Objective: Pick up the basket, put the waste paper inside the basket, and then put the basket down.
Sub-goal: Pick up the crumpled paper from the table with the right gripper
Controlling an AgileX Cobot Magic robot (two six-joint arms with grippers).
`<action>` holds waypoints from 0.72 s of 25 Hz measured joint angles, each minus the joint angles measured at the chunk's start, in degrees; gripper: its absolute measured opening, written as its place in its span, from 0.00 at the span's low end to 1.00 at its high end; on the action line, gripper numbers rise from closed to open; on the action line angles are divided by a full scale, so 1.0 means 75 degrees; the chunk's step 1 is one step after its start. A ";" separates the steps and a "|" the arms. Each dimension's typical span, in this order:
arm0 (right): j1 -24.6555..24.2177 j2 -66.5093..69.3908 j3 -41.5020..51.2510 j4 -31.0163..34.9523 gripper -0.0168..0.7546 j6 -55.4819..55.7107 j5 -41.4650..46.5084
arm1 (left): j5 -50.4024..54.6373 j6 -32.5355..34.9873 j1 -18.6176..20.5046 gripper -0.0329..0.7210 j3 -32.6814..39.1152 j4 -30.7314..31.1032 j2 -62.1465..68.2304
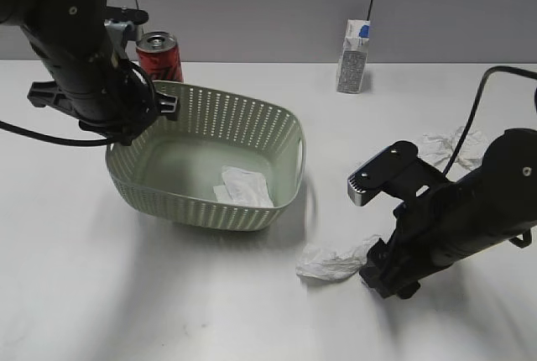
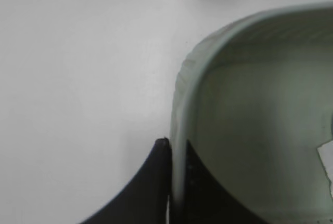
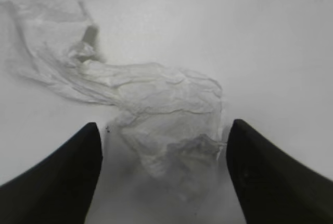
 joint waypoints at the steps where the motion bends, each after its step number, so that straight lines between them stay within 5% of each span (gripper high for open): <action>1: 0.0000 0.0129 0.0000 -0.0002 0.71 -0.0003 -0.0068 | 0.0000 0.0000 0.0000 0.04 0.0000 0.0000 0.0000; 4: 0.0000 0.0311 0.0003 -0.0001 0.58 -0.0003 -0.0278 | 0.0000 0.0000 0.0000 0.04 0.0000 0.0000 0.0000; 9: 0.0000 0.0206 -0.0022 0.0037 0.09 -0.0011 -0.0198 | 0.0000 0.0000 0.0000 0.04 0.0000 0.0003 0.0000; 18: 0.0000 -0.2337 -0.1138 0.0238 0.01 -0.0004 0.0139 | 0.0000 0.0000 0.0000 0.04 0.0000 0.0000 0.0000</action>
